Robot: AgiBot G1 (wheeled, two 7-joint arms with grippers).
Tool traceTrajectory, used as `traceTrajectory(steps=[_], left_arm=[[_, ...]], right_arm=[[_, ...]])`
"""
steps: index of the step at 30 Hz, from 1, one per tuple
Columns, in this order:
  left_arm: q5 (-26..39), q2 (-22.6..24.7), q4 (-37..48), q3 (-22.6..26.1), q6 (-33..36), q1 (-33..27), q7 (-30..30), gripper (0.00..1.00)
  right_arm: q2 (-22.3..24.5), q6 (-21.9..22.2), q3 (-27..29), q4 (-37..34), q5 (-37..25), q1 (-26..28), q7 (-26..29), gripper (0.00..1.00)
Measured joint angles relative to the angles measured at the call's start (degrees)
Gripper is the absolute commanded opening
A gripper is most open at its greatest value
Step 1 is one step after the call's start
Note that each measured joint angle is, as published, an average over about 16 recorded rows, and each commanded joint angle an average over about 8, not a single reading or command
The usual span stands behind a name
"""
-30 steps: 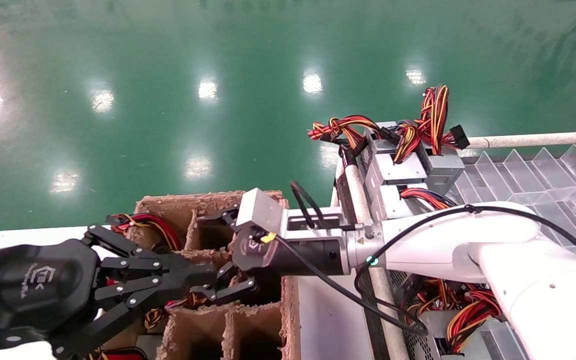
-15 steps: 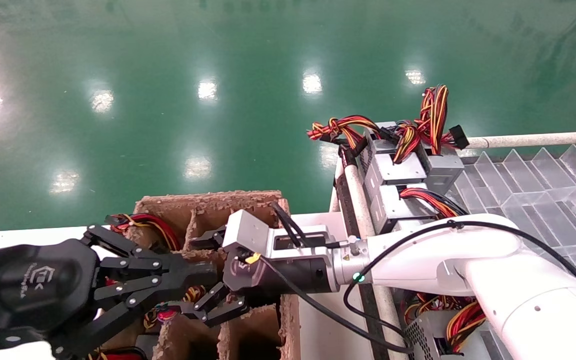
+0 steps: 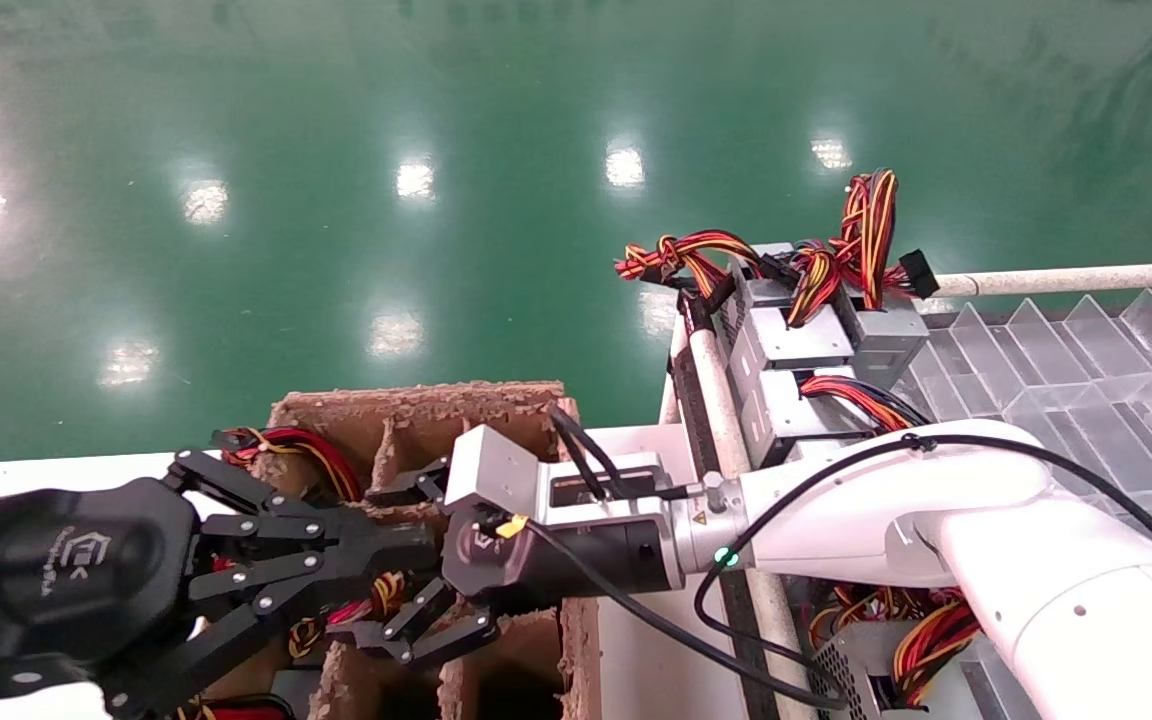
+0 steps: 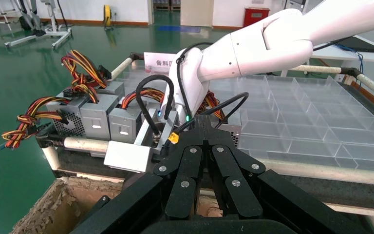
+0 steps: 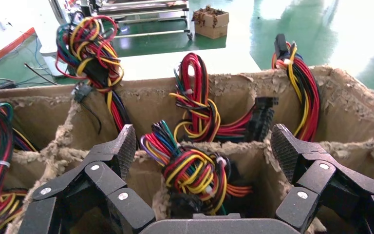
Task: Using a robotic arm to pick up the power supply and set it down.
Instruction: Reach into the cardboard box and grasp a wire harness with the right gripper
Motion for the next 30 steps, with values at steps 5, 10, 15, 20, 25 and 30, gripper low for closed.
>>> traceTrajectory(steps=[5, 10, 15, 20, 25, 30], left_arm=[[0.0, 0.0, 0.0, 0.0, 0.0, 0.0, 0.0, 0.0], [0.0, 0.0, 0.0, 0.0, 0.0, 0.0, 0.0, 0.0], [0.0, 0.0, 0.0, 0.0, 0.0, 0.0, 0.0, 0.0], [0.0, 0.0, 0.0, 0.0, 0.0, 0.0, 0.0, 0.0], [0.0, 0.0, 0.0, 0.01, 0.0, 0.0, 0.0, 0.0], [0.0, 0.0, 0.0, 0.01, 0.0, 0.0, 0.0, 0.0]], right_arm=[[-0.06, 0.89, -1.15, -0.56, 0.74, -0.39, -0.34, 0.8], [-0.06, 1.68, -2.27, -0.77, 1.5, -0.68, -0.58, 0.18], [-0.02, 2.01, -3.38, -0.85, 2.16, -0.75, -0.73, 0.0], [0.03, 2.04, -4.31, -0.98, 2.88, -0.54, -0.92, 0.0], [0.02, 2.11, -5.12, -1.1, 3.65, -0.29, -1.13, 0.0], [-0.02, 2.48, -5.88, -1.05, 4.48, -0.12, -1.28, 0.0]])
